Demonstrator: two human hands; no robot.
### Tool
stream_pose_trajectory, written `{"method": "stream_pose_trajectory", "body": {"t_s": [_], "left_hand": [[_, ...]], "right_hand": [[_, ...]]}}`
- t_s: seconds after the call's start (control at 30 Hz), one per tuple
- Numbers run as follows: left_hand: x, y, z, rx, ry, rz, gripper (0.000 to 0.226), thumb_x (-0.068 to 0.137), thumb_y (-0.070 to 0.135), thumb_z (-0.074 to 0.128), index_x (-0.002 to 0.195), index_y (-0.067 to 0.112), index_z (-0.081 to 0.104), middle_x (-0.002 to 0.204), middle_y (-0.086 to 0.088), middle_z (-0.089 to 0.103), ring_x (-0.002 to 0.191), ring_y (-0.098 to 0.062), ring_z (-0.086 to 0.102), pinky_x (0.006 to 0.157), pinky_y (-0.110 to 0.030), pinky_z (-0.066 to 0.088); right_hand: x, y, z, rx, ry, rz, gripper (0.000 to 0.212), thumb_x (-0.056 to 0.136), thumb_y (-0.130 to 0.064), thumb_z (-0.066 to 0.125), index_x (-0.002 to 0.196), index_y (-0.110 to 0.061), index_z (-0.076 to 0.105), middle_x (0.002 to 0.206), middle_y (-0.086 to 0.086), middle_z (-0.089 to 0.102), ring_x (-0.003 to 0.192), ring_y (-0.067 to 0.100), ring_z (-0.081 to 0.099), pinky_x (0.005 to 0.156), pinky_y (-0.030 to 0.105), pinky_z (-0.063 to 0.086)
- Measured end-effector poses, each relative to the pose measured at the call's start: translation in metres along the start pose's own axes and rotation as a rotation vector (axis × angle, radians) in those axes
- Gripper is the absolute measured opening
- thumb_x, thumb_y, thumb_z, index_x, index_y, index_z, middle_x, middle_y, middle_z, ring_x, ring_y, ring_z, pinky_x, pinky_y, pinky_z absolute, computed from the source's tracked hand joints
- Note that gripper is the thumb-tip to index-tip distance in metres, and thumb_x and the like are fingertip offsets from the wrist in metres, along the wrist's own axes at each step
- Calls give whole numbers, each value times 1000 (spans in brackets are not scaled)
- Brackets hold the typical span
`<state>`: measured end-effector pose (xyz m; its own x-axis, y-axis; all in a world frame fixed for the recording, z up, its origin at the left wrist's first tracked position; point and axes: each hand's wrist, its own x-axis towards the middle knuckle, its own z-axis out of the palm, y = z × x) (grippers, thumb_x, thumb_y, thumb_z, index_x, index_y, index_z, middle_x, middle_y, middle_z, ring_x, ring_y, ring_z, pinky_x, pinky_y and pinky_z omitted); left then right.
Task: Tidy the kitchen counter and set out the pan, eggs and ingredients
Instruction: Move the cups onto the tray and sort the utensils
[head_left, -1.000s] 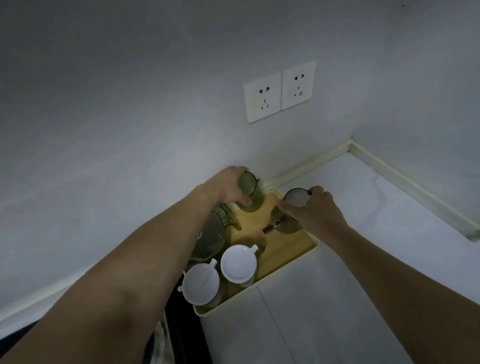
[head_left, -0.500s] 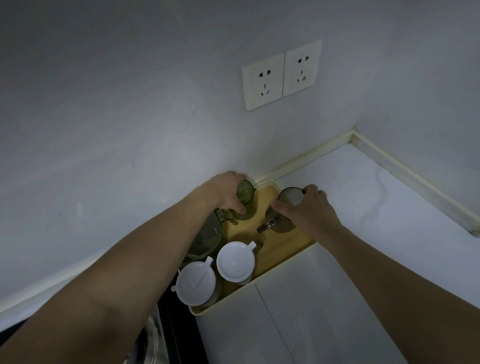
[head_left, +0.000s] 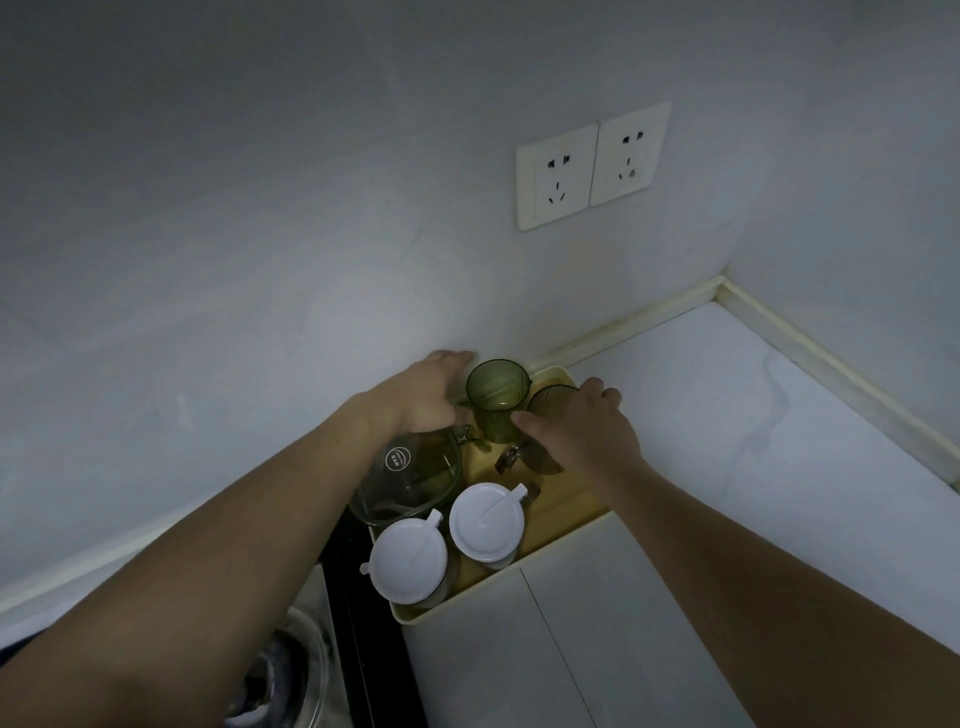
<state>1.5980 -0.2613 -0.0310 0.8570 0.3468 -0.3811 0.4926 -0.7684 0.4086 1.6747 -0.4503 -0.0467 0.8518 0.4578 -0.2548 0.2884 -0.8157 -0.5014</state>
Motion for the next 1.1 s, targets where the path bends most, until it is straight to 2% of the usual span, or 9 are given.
{"method": "stream_pose_trajectory", "body": {"t_s": [0.07, 0.17, 0.3, 0.43, 0.53, 0.67, 0.77, 0.93, 1.1], "left_hand": [[-7, -8, -3, 29, 64, -6, 79, 88, 21, 66, 152, 24, 21, 157, -3, 20, 142, -25, 24, 116, -36, 25], [-15, -21, -6, 41, 129, -33, 72, 88, 11, 60, 151, 22, 26, 155, -4, 24, 142, -26, 21, 116, -35, 21], [-23, -29, -3, 20, 175, -35, 64, 88, 9, 57, 147, 22, 34, 152, -2, 29, 141, -26, 19, 117, -35, 17], [-27, -33, -1, 10, 186, -39, 60, 89, 11, 55, 146, 22, 37, 151, -1, 28, 141, -25, 16, 117, -34, 16], [-28, -33, -2, 4, 187, -37, 59, 89, 11, 55, 145, 22, 38, 151, -2, 28, 141, -25, 15, 118, -35, 16], [-31, -31, -2, -16, 191, -40, 58, 90, 10, 54, 145, 21, 38, 151, -1, 29, 140, -25, 15, 117, -37, 18], [-33, -29, 2, -21, 181, -44, 56, 91, 11, 53, 144, 21, 39, 152, 0, 28, 140, -25, 15, 117, -36, 19], [-36, -27, 8, -32, 177, -57, 54, 93, 14, 51, 145, 20, 39, 152, 0, 28, 140, -25, 15, 115, -33, 18], [-41, -25, 9, -40, 172, -65, 53, 94, 14, 49, 145, 19, 38, 152, 0, 27, 140, -25, 15, 115, -33, 18]], "right_hand": [[-3, -6, 8, -48, 10, -11, 100, 73, -71, 59, 140, -5, 25, 132, 16, 39, 114, 29, 52, 84, 33, 48], [-6, -10, 23, -58, -10, 1, 105, 72, -73, 58, 142, -4, 22, 139, 20, 37, 122, 32, 47, 95, 38, 48], [-11, -12, 32, -61, -22, -6, 105, 77, -69, 59, 145, -2, 17, 143, 19, 34, 129, 30, 41, 99, 35, 42], [-9, -19, 31, -47, -39, -24, 92, 81, -63, 59, 142, -2, 24, 136, 17, 39, 122, 29, 44, 93, 33, 43], [-5, -18, 31, 4, -98, 16, 77, 85, -54, 59, 137, -4, 31, 128, 14, 45, 107, 23, 49, 79, 30, 42], [4, -12, 36, 59, -133, 51, 41, 89, -44, 51, 111, -9, 49, 104, 7, 54, 77, 13, 50, 61, 26, 40], [5, -6, 40, 34, -130, 54, 22, 87, -31, 48, 94, -11, 50, 91, 3, 51, 66, 8, 45, 50, 21, 32], [-4, -8, 41, 170, -153, 74, 25, 88, -28, 50, 106, -10, 49, 98, 7, 52, 81, 16, 50, 51, 23, 31], [-7, -8, 41, 221, -154, 87, 31, 88, -30, 49, 112, -10, 47, 101, 8, 51, 79, 16, 48, 53, 25, 31]]}}
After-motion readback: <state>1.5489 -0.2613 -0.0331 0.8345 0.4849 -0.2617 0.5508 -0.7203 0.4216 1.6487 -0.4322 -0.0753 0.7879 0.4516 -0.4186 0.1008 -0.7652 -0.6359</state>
